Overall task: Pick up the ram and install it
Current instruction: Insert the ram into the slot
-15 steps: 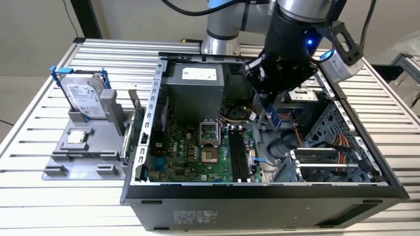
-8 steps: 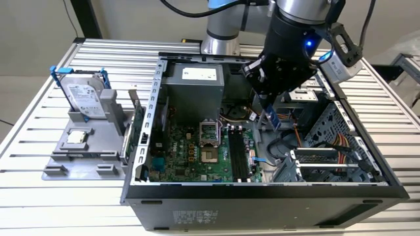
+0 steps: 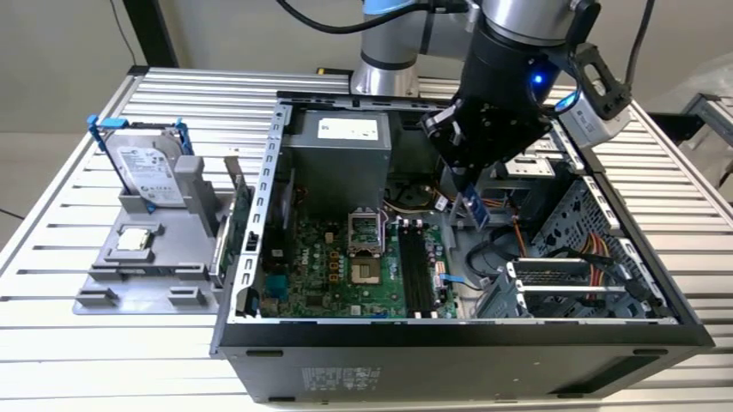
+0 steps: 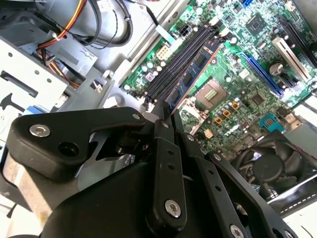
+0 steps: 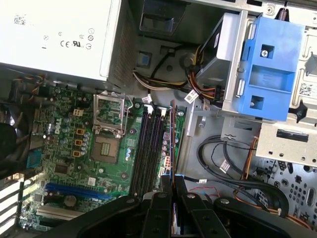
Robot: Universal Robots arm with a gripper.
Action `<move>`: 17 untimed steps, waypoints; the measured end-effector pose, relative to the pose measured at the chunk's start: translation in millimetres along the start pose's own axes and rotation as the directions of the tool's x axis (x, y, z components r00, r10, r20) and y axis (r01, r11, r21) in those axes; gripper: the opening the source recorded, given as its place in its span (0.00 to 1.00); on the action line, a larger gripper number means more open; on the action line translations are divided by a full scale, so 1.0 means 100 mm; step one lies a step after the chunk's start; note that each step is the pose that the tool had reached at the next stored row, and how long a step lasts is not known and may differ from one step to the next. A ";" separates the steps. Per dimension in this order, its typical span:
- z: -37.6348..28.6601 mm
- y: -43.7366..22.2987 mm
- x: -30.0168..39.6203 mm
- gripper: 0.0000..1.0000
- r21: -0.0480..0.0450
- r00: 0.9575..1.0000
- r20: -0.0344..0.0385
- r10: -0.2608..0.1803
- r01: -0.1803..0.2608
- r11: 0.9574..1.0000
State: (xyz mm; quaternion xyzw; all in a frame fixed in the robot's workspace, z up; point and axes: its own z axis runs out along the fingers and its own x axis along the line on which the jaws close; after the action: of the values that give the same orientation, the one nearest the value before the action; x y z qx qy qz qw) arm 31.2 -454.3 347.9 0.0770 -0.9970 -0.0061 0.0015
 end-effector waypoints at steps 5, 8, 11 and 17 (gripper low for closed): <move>0.015 0.000 0.000 0.00 0.000 1.000 0.000 0.000 0.000 1.000; 0.024 0.000 0.000 0.00 0.001 1.000 0.000 0.000 0.000 1.000; 0.034 0.000 0.000 0.00 0.001 1.000 0.000 0.000 0.000 1.000; 0.052 -0.001 0.000 0.00 0.002 1.000 0.000 0.000 0.000 1.000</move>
State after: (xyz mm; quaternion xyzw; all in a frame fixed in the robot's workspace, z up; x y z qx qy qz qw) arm 31.2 -454.3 342.8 0.0768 -0.9970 -0.0051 0.0016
